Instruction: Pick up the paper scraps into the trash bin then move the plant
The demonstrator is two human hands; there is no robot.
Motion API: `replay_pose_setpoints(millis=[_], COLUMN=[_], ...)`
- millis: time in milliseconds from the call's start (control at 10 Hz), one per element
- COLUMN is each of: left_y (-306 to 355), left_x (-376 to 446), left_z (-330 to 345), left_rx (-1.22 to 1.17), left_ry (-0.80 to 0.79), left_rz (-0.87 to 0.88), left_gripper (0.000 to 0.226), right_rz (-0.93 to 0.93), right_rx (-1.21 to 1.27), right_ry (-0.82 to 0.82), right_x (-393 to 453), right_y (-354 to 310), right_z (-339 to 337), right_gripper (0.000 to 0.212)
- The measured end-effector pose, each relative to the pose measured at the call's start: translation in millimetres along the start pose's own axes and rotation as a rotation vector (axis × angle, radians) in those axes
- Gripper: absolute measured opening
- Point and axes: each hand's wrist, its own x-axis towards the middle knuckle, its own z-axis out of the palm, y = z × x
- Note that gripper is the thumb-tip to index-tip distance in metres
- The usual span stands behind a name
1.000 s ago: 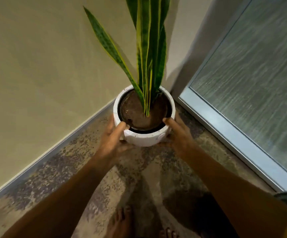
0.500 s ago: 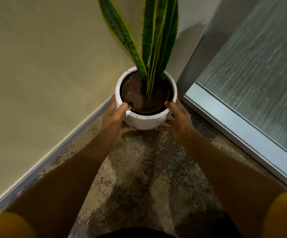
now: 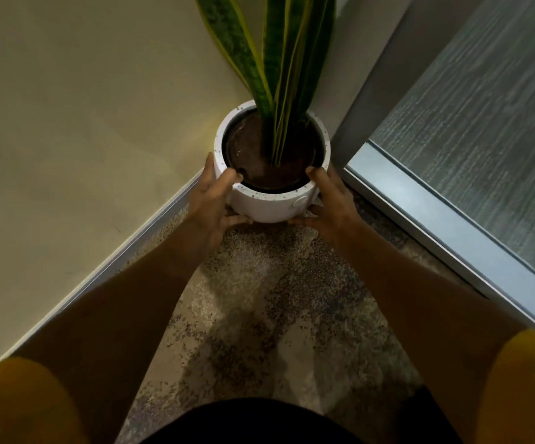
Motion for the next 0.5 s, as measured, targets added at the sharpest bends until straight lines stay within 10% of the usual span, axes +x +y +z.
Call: replay_pose_setpoints(millis=[500], left_y=[33], left_x=[-109], left_z=[52], left_rx=[-0.053], left_ry=[0.224], left_rz=[-0.099], left_gripper=[0.061], right_rz=[0.007], right_rx=[-0.118], right_ry=[0.037], right_x=[-107], right_y=[-25], right_z=[-2], right_gripper=[0.052])
